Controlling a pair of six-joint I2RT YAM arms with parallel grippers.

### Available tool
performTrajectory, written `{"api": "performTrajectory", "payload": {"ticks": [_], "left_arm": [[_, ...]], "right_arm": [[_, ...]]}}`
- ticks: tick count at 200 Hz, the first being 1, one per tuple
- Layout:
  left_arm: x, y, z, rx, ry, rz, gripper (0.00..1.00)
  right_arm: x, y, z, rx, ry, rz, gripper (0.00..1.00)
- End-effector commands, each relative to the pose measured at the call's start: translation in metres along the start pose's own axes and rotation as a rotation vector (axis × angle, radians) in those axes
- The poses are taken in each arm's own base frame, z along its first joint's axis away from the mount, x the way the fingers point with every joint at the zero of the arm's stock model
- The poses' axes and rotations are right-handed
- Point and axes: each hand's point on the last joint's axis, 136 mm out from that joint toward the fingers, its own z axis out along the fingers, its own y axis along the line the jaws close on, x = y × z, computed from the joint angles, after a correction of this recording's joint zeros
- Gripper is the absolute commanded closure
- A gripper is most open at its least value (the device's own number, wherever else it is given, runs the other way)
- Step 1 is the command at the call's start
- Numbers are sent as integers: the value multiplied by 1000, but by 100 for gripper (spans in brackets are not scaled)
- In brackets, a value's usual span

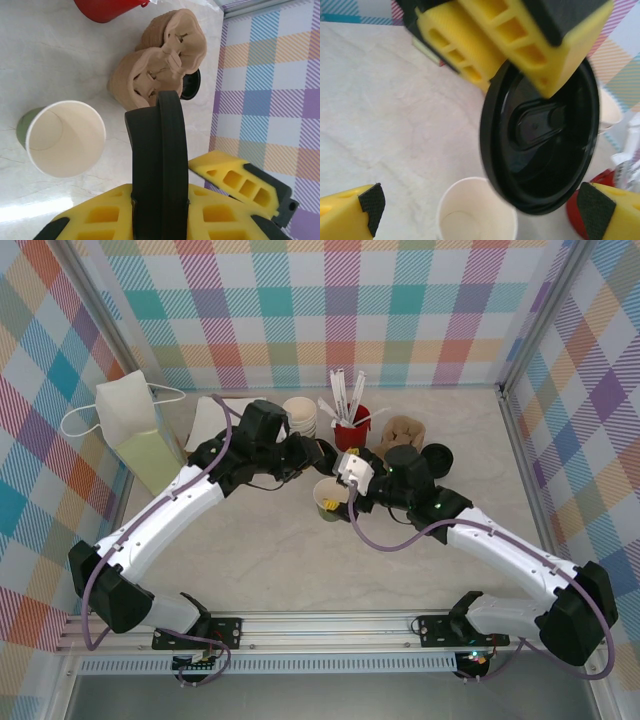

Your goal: Pack the takeout coffee

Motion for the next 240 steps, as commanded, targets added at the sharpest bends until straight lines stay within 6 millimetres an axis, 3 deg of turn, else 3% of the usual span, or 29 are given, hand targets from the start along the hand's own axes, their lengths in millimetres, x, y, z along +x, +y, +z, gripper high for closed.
{"api": "performTrajectory", "payload": {"ticks": [1,49,106,150,204,240], "left_arm": [[6,-9,-5,50,19,-35,92],[8,-14,-5,78,35,-58,91],[9,-15,-6,83,37,-62,88],[8,-14,-7,78,29,-61,77],[5,-10,-10,53,10,-43,53],[-7,0,-30,0,-54,18,32]], "right_arm": [[-24,-18,5,85,-68,-103,0],[-23,-21,23,85,-56,-93,7],[-19,-26,30,97,-31,-57,39],[-12,-24,28,92,7,-36,63],[-2,-20,27,70,51,9,73],[11,-21,22,34,87,112,74]]}}
